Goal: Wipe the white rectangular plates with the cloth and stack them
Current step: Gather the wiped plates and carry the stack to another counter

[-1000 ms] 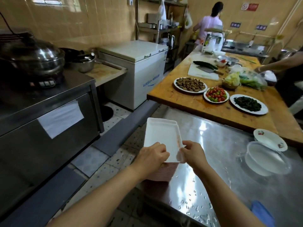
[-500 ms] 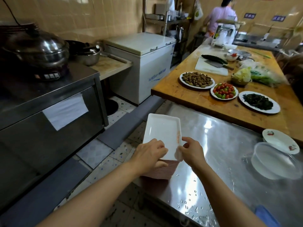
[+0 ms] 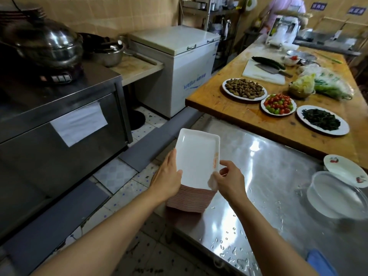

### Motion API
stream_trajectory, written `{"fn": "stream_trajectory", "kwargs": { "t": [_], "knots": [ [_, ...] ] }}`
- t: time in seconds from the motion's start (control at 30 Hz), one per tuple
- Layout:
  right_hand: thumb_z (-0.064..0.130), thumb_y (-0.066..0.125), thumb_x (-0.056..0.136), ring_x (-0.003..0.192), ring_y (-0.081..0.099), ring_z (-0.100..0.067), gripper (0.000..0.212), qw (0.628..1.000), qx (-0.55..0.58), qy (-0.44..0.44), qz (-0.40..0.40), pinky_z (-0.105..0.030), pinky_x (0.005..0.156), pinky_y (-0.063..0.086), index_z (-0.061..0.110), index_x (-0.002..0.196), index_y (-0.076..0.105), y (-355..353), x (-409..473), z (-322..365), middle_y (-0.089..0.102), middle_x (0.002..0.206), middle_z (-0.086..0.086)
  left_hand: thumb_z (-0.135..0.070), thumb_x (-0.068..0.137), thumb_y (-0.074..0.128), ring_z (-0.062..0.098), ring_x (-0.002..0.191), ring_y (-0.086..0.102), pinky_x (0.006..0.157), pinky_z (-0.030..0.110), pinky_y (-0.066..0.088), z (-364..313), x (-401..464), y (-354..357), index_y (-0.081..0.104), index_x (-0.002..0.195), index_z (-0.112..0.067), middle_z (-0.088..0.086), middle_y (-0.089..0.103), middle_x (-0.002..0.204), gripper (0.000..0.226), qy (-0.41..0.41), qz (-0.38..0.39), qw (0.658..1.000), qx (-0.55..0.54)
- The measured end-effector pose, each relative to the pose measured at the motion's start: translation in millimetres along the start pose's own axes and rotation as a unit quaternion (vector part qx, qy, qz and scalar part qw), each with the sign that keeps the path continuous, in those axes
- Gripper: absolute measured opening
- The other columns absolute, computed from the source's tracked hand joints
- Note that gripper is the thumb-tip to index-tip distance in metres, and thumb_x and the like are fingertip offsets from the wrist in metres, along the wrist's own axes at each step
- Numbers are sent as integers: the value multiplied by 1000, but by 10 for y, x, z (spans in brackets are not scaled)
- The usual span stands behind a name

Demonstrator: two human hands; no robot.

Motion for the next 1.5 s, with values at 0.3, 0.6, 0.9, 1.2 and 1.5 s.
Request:
{"fn": "stream_trajectory", "kwargs": {
  "t": [0.3,0.6,0.9,1.2,1.5],
  "knots": [
    [57,47,88,132,40,-23,75,958,191,135,168,-43,111,31,19,148,22,263,-6,-281,37,148,-2,-50,95,41,17,118,55,94,31,45,356,60,114,40,142,-18,3,55,134,57,-174,44,900,-398],
    [36,46,95,119,56,-26,46,903,362,112,205,-41,104,42,18,137,40,503,20,-194,58,131,-6,-52,98,22,11,96,68,72,20,55,333,135,279,66,108,-23,-1,73,103,53,-135,106,844,-508],
    [38,51,91,106,65,-25,47,879,407,145,201,-31,77,54,15,133,48,555,21,-212,66,119,-7,-39,101,29,10,80,71,60,18,54,297,193,342,64,102,-19,-3,75,88,40,-95,125,813,-561],
    [30,60,81,96,69,-22,37,881,410,98,213,-30,72,55,21,116,56,541,-27,-96,72,105,-2,-37,96,42,16,83,71,62,23,55,340,165,244,71,97,-21,4,74,96,33,-116,125,812,-559],
    [23,63,72,100,67,-25,51,878,415,92,218,-37,82,53,17,122,52,590,-268,-25,69,113,-8,-32,86,51,15,80,72,60,22,55,415,-28,162,79,81,-25,2,75,90,29,-134,144,812,-549]
  ]
}}
Point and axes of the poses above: each hand's wrist, its own x-axis towards the middle knuckle, its own y-axis out of the palm, z = x × y, the point moved 7 cm from there along x, towards the middle knuckle
